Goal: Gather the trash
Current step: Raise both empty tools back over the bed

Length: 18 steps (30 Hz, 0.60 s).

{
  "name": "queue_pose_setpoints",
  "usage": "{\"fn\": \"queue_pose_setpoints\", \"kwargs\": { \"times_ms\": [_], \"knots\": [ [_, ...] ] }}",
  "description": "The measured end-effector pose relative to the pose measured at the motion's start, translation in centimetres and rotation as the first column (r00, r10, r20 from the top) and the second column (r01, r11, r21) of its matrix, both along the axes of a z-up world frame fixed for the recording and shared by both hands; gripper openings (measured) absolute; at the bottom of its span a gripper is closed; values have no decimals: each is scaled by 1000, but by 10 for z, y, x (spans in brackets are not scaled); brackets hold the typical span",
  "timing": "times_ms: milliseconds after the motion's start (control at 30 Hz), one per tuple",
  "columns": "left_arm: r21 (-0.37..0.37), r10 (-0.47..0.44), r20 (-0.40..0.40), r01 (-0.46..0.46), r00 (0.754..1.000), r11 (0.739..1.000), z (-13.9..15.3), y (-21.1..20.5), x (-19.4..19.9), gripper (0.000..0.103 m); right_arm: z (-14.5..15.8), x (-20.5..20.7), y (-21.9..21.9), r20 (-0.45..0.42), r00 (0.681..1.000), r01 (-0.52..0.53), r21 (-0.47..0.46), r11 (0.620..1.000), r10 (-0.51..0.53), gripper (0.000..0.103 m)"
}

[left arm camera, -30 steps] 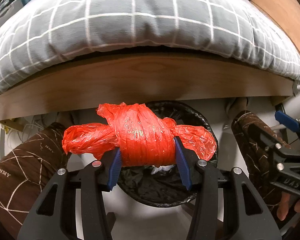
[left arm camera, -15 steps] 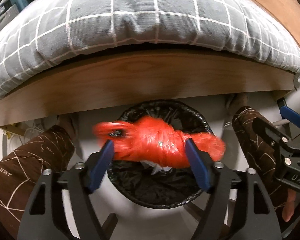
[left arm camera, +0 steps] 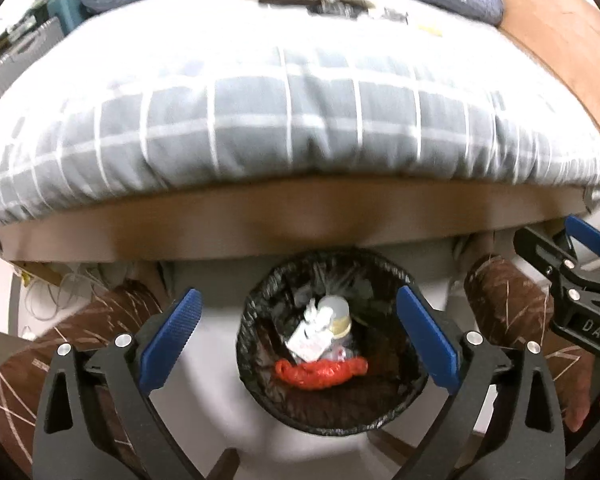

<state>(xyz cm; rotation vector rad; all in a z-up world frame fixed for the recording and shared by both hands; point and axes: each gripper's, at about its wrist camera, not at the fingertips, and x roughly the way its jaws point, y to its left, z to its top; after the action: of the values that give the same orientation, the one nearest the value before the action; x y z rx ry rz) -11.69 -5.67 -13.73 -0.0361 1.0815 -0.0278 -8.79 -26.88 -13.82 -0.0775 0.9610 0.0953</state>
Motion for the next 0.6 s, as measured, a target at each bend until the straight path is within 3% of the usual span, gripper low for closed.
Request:
{"fn": "queue_pose_setpoints", "kwargs": {
  "times_ms": [600],
  "knots": [
    [0, 26, 131, -26, 991, 1000, 57, 21, 58, 97, 53, 50, -11, 97, 995, 32, 31, 999, -35, 95]
  ]
}}
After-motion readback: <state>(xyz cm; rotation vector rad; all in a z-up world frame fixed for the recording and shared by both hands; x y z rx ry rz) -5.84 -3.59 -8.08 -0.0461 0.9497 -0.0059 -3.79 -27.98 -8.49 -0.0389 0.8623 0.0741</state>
